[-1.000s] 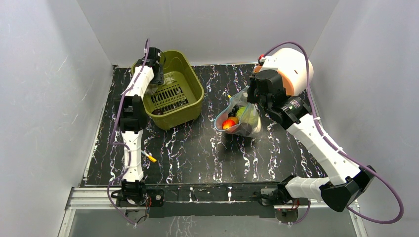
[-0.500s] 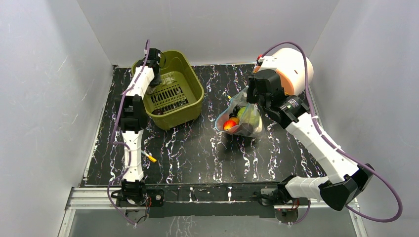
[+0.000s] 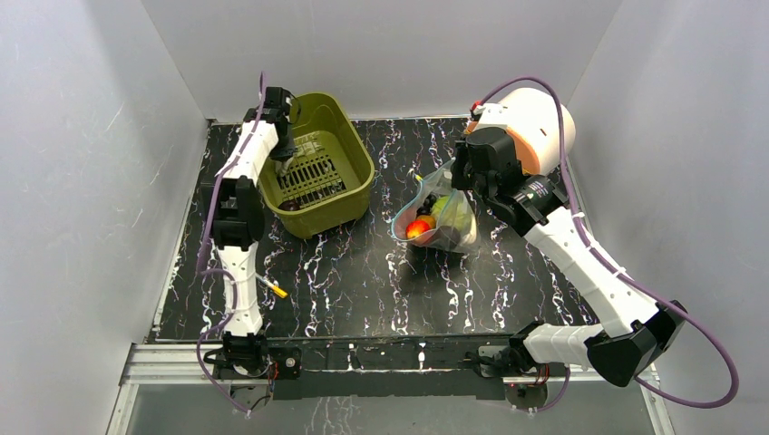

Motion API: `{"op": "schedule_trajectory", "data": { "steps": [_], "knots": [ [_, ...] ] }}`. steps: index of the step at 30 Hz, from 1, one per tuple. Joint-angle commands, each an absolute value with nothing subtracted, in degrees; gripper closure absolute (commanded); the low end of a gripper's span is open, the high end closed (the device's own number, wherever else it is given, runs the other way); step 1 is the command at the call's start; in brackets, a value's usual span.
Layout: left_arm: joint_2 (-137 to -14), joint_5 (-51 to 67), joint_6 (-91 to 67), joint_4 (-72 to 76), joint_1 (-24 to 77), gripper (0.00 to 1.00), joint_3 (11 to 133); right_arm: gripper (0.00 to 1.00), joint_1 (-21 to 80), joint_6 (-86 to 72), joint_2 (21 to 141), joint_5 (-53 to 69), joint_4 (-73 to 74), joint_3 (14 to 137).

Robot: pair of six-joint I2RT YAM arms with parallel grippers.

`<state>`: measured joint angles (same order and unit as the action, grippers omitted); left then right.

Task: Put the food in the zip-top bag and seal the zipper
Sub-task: Pick up the fake vegetable from the bin, then place the fake vegetable in the zipper food storage bag.

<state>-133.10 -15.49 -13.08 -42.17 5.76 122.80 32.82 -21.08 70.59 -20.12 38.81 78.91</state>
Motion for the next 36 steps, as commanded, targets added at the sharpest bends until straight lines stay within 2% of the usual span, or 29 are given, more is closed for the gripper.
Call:
{"op": "schedule_trajectory", "data": {
  "steps": [1, 9, 22, 36],
  "knots": [
    [-122.7, -11.1, -16.1, -44.0, 6.0, 1.0, 119.0, 1.0, 32.5, -23.0, 68.8, -19.0, 32.4, 79.4],
    [-111.4, -2.4, -18.7, -41.9, 6.0, 1.0, 110.6, 1.0, 32.5, -28.8, 69.3, -17.8, 34.3, 78.5],
    [-93.8, 18.5, -26.1, -33.1, 6.3, 1.0, 94.5, 1.0, 32.3, -37.4, 71.4, -16.0, 33.8, 75.0],
    [-86.6, 34.4, -35.7, -24.3, 9.3, 1.0, 86.0, 1.0, 32.3, -45.0, 75.0, -13.9, 33.9, 76.1]
  ]
}}
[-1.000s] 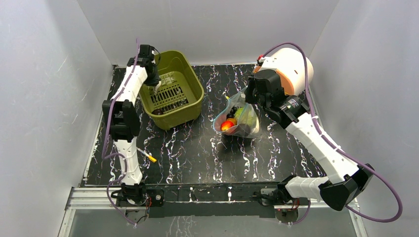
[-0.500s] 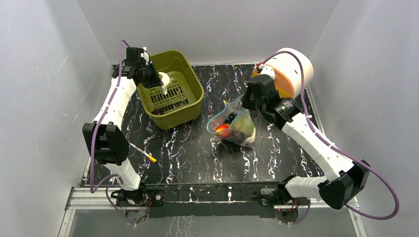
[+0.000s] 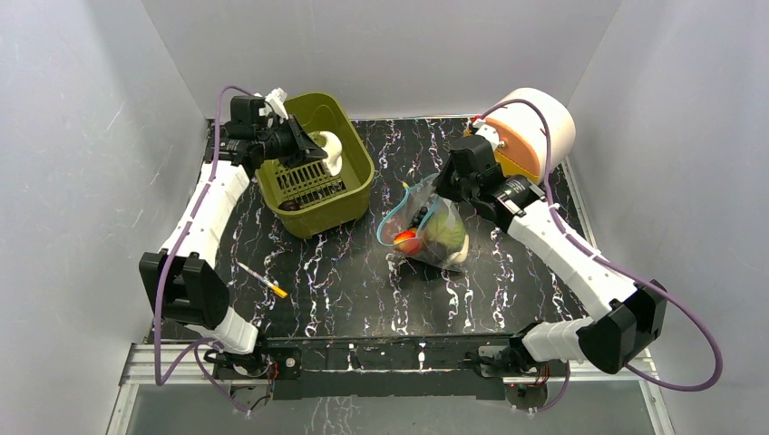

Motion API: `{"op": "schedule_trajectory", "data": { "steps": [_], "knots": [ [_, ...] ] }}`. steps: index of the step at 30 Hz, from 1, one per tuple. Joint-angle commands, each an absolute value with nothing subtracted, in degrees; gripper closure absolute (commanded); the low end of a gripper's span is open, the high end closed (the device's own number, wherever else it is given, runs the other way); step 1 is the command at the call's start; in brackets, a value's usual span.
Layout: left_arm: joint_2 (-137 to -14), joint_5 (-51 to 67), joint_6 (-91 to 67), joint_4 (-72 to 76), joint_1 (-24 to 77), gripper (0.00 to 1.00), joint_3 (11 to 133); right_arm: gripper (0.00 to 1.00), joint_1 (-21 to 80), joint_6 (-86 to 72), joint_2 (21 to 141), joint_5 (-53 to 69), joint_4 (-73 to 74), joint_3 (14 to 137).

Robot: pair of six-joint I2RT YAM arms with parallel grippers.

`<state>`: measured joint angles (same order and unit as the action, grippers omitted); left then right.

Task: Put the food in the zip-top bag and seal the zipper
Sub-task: Place the fake vegetable in the zipper food storage bag.

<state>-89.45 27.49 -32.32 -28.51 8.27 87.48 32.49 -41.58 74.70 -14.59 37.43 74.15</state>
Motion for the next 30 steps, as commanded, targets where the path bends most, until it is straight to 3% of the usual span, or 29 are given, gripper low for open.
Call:
{"op": "schedule_trajectory", "data": {
  "steps": [1, 21, 30],
  "knots": [
    [-86.5, 35.4, -36.1, -23.6, 9.8, 1.0, 85.6, 1.0, 32.3, -45.5, 75.2, -13.7, 33.7, 76.3],
    [-86.4, 51.5, -35.2, -14.0, 24.7, 1.0, 80.7, 1.0, 32.2, -47.9, 75.0, -12.5, 31.8, 76.7],
    [-87.7, 53.5, -34.9, -12.3, 28.0, 1.0, 76.5, 1.0, 32.2, -46.1, 74.5, -13.1, 30.6, 77.2]
  ]
}}
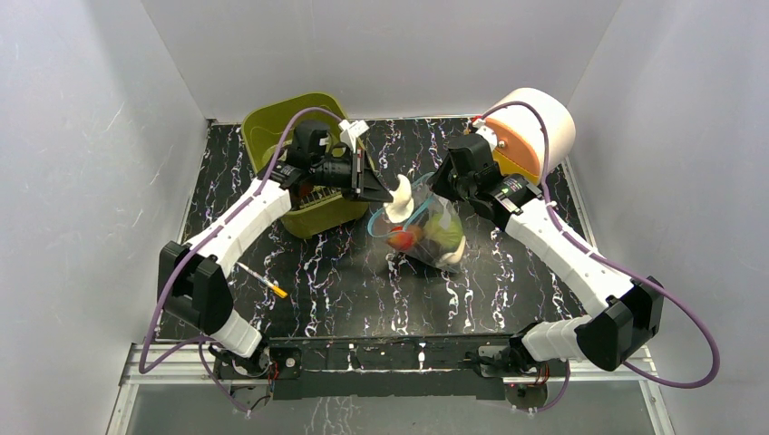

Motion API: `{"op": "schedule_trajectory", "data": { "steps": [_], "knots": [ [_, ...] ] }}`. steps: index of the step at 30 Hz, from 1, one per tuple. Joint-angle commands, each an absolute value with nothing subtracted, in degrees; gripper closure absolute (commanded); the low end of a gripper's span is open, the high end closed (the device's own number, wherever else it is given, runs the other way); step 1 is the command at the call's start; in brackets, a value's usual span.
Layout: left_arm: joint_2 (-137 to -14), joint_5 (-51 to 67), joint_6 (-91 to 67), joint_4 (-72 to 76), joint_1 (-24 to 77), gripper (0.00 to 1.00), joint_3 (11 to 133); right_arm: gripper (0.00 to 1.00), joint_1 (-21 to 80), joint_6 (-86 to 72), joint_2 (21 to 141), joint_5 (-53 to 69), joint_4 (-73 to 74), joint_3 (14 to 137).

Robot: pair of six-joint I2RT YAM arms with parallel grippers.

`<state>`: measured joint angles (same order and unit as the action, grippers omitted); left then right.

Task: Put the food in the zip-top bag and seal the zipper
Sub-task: Place the fake vegetable in the zipper food storage bag.

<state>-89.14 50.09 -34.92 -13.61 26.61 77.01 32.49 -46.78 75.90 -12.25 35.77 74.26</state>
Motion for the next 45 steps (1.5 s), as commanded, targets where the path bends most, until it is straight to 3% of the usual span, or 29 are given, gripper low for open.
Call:
{"op": "schedule_trajectory", "data": {
  "steps": [1, 13, 16, 18, 20, 23, 32, 38, 45],
  "knots": [
    [-88.0, 53.0, -34.5, -12.7, 28.4, 1.0, 76.7, 1.0, 32.1, -45.9, 74.3, -13.0, 30.4, 77.2],
    [-91.8, 43.1, -28.4, -21.7, 31.2, 0.98, 80.7, 1.0, 32.2, -40.4, 71.6, -5.7, 27.2, 75.3],
    [-92.1, 42.3, -27.9, -22.3, 31.6, 0.94, 81.5, 1.0, 32.1, -39.6, 70.5, -3.0, 26.6, 74.2],
    [-92.1, 42.2, -27.5, -22.5, 31.8, 0.82, 82.1, 1.0, 32.2, -38.3, 69.9, -0.5, 27.2, 73.9],
    [-91.6, 42.4, -26.5, -22.5, 31.8, 0.59, 82.5, 1.0, 32.1, -34.9, 69.1, 2.9, 27.5, 73.2],
    [-90.0, 42.0, -23.5, -23.2, 31.8, 0.46, 82.9, 1.0, 32.2, -29.2, 67.9, 6.7, 27.4, 72.1],
    [-81.5, 51.1, 0.6, -26.5, 31.8, 0.42, 83.3, 1.0, 32.1, -19.5, 66.6, 13.5, 31.9, 72.9],
    [-72.9, 52.5, 19.4, -28.1, 31.8, 0.33, 80.7, 1.0, 32.1, -10.3, 63.5, 18.2, 36.0, 72.2],
    [-73.9, 56.5, 33.5, -36.2, 31.8, 0.37, 80.6, 1.0, 32.2, -1.4, 60.5, 26.4, 36.2, 71.8]
  ]
}}
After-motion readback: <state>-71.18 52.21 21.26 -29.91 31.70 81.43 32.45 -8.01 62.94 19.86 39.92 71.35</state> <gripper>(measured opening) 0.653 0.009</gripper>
